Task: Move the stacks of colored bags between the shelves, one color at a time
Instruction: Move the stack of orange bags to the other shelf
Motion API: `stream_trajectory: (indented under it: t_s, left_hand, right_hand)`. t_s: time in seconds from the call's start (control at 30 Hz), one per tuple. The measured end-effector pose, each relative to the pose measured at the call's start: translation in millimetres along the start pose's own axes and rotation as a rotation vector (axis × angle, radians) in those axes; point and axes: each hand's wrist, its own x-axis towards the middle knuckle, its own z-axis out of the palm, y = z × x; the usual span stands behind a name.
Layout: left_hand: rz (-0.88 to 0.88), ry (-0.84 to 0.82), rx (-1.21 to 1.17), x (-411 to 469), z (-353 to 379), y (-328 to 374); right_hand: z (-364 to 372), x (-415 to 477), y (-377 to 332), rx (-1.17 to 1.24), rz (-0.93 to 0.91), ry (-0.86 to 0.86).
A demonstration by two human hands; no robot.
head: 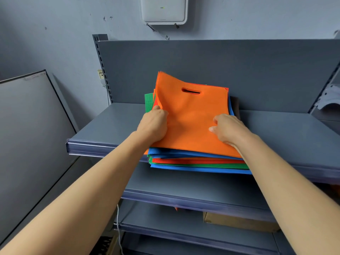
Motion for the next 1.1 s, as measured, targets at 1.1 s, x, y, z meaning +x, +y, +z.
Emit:
stream_trajectory:
  t_s: [1.1]
  left_hand:
    - [-0.475,0.603,-0.399,-84.6,-58.3,-80.5]
  right_hand:
    - [-13.6,-20.0,-98.8,0.53,-0.352,0.29]
